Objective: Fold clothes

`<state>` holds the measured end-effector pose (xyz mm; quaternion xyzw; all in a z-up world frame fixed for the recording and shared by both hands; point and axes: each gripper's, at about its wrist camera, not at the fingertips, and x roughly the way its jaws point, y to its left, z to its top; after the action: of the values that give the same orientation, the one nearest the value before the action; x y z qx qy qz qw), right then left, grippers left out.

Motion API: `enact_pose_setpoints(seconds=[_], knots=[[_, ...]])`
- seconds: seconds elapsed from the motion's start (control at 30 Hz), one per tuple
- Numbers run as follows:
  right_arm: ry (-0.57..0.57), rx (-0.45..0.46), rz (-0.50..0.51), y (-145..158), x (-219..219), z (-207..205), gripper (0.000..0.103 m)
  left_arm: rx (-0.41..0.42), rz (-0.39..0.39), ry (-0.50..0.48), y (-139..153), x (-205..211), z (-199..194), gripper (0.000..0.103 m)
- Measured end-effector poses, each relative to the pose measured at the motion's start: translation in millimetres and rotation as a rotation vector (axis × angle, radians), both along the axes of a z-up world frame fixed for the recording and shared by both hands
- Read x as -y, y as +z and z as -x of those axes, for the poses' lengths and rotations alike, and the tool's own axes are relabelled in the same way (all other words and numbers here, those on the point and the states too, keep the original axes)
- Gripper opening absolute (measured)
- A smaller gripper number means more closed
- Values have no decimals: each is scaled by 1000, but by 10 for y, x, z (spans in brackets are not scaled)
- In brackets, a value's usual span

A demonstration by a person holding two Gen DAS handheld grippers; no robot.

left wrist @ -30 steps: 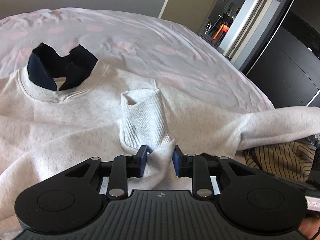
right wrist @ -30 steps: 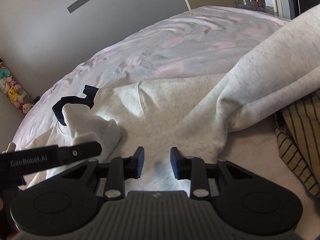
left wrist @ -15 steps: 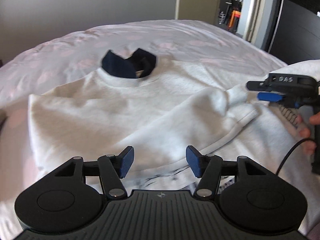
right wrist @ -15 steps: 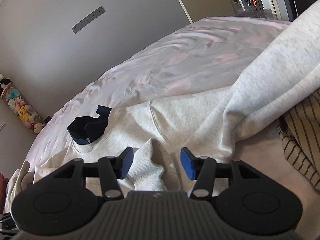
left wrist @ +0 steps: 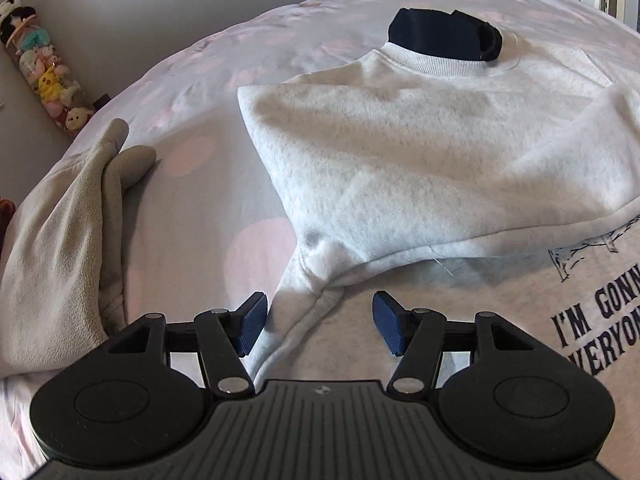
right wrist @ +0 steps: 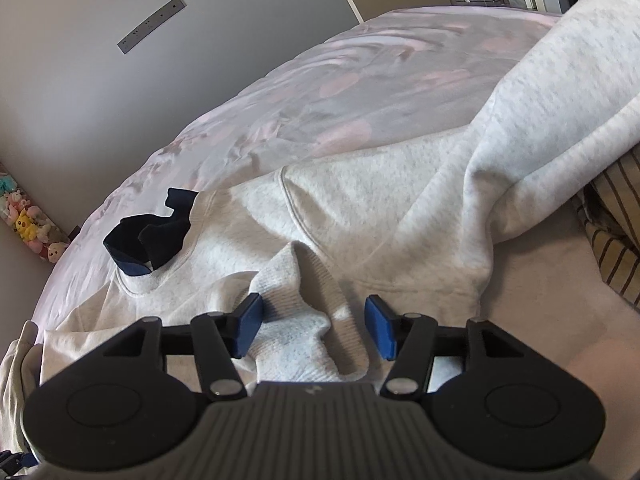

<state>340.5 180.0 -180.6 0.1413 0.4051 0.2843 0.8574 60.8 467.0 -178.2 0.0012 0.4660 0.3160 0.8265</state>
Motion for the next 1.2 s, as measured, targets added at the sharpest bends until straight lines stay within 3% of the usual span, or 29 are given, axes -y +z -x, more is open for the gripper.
enact_pose_setpoints(seconds=[0.1, 0.13, 0.17, 0.23, 0.3, 0.43, 0.5, 0.7, 0.8, 0.87, 0.97, 1.03, 1.2], knots=[[0, 4, -10, -11, -1, -10, 57, 8, -75, -31, -53, 28, -108, 56], [0, 4, -15, -11, -1, -14, 44, 11, -89, -34, -57, 36, -133, 50], [2, 7, -16, -3, -3, -13, 38, 24, -89, -33, -53, 35, -150, 33], [-2, 36, -5, 44, -7, 3, 17, 54, -82, -1, -12, 2, -147, 23], [-7, 56, -52, 108, 31, 20, 8, 100, -97, 34, 79, -66, -92, 16], [-14, 78, -184, 242, 133, 47, 3, 174, -87, 128, 249, -309, 109, 13], [-4, 65, -154, 283, 104, 50, 3, 170, -45, 141, 205, -422, 150, 13], [9, -36, 19, 105, -14, 3, 3, 127, 41, 112, 46, -470, 179, 17], [-5, -43, 79, 74, -24, -4, 5, 139, 111, 112, 140, -524, 265, 32], [-31, -19, 114, 102, 0, 3, 11, 163, 169, 111, 261, -579, 356, 48], [-53, 0, 57, 187, 111, -4, 17, 212, 208, 99, 461, -630, 482, 52], [-60, 11, 16, 241, 172, -8, 28, 244, 212, 96, 577, -687, 512, 60], [-48, 32, -6, 273, 158, 0, 28, 292, 228, 114, 720, -982, 329, 62]])
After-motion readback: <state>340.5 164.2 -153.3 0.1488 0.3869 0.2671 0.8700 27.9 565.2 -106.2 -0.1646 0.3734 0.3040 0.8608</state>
